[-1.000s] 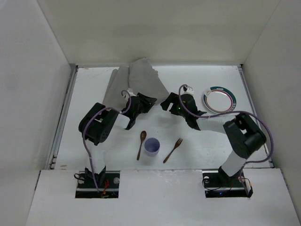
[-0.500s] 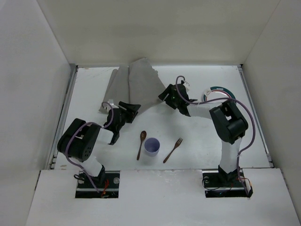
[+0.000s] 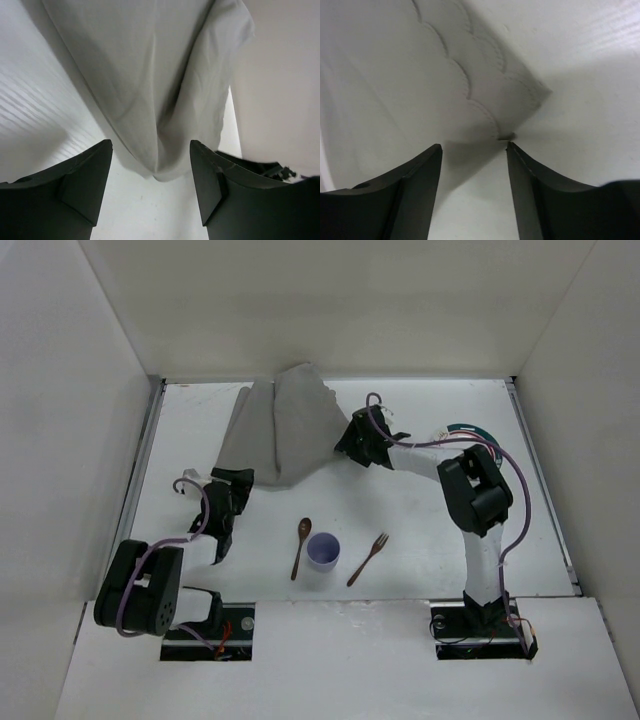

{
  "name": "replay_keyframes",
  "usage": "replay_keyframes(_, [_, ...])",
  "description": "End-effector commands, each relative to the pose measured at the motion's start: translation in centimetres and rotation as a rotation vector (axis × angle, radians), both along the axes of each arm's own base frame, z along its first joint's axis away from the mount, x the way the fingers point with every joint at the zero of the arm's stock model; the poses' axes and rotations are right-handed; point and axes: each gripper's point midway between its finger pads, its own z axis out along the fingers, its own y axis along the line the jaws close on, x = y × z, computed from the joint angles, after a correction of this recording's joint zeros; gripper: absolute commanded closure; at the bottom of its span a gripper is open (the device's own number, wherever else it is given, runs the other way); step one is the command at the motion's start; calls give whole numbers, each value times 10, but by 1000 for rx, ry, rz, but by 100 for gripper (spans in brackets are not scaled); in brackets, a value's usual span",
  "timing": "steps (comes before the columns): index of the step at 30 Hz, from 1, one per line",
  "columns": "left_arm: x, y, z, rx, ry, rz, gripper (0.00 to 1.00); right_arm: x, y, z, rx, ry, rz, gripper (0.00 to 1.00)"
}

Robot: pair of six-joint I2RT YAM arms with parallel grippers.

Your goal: Set the dinner table for one person

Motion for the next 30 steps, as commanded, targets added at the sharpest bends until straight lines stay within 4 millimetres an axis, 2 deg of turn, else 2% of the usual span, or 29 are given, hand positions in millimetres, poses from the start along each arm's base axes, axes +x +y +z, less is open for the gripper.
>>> replay_keyframes(1, [1, 27, -2, 138, 36, 92, 38, -4, -9, 9, -77, 30, 37, 37])
replay_keyframes(4, [4, 36, -9, 156, 63, 126, 37, 0, -14, 7, -128, 54, 38, 39])
replay_keyframes(9, [15, 46, -19, 151, 97, 159, 36, 15, -5, 8, -182, 84, 74, 44])
replay_keyframes(10, [17, 48, -20, 148, 97, 163, 36, 19, -3, 6, -187, 83, 78, 49])
replay_keyframes(14, [22, 53, -25, 142, 105, 167, 34, 30, 4, 10, -157, 72, 76, 84])
replay_keyframes(16, [24, 52, -28, 126, 112, 155, 34, 31, -9, 14, -149, 51, 37, 91])
replay_keyframes(19, [29, 46, -32, 124, 113, 124, 34, 26, -32, 36, -123, -48, -31, 92])
replay_keyframes(21, [31, 42, -36, 124, 117, 115, 39, 12, -51, 49, -119, -99, -75, 92])
replay_keyframes(24, [37, 31, -40, 130, 116, 91, 46, -18, -76, 57, -123, -141, -122, 92])
replay_keyframes(26, [41, 19, -40, 132, 104, 63, 54, -41, -89, 50, -115, -139, -150, 92])
replay_keyframes(30, [40, 6, -48, 133, 109, 25, 73, -82, -106, 17, -97, -70, -175, 90])
